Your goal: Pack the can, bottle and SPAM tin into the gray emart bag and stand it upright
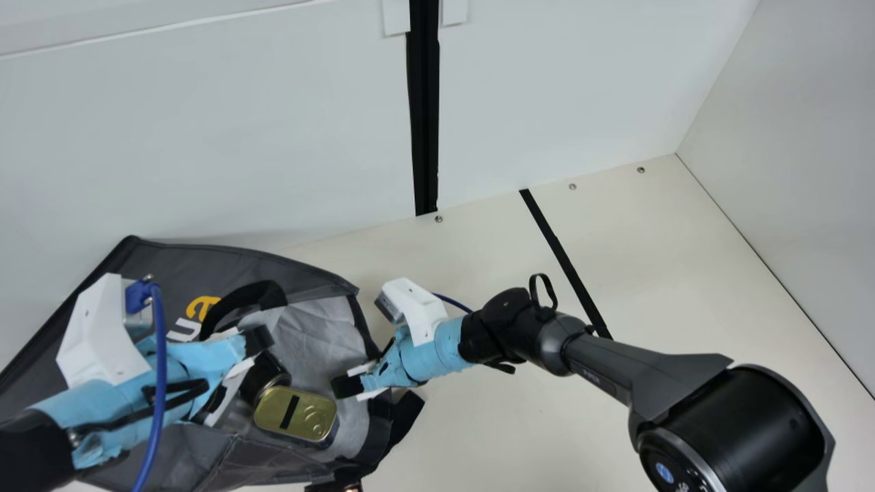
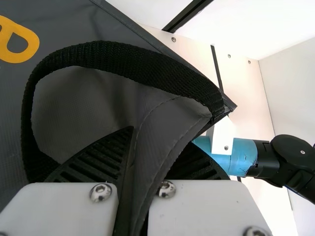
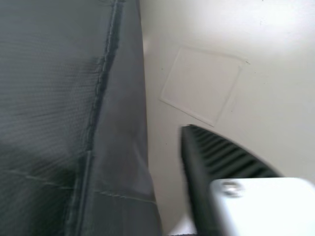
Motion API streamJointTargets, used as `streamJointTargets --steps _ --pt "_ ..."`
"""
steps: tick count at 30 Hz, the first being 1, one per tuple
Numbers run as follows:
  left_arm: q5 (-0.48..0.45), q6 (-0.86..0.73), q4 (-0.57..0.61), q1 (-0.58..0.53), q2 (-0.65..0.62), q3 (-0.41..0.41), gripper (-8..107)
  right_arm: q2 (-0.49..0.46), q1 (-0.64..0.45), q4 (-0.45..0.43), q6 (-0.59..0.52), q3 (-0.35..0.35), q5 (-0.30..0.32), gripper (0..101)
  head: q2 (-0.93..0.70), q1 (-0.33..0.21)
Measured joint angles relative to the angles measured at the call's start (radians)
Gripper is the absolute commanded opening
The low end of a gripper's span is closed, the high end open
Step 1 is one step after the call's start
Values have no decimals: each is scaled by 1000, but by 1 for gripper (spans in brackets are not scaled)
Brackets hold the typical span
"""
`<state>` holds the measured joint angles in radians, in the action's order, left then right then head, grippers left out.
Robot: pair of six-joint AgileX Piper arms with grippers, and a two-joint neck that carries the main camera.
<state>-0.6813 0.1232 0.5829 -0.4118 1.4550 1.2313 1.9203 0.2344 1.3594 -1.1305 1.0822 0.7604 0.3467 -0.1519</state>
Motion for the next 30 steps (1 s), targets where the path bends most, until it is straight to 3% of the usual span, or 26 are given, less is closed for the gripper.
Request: streamJointTargets --steps 3,4,18,30 --pt "0 0 0 0 0 0 -8 -8 -2 8 -3 -5 4 1 0 0" --pt "0 0 0 0 0 0 -8 -11 -4 8 -3 -8 9 0 2 0" --pt "0 0 2 1 -4 -5 -8 -108 -39 15 4 -100 77 0 2 0" --pt "35 -6 38 -13 -35 -15 -8 -251 -119 15 35 -201 228 0 2 0"
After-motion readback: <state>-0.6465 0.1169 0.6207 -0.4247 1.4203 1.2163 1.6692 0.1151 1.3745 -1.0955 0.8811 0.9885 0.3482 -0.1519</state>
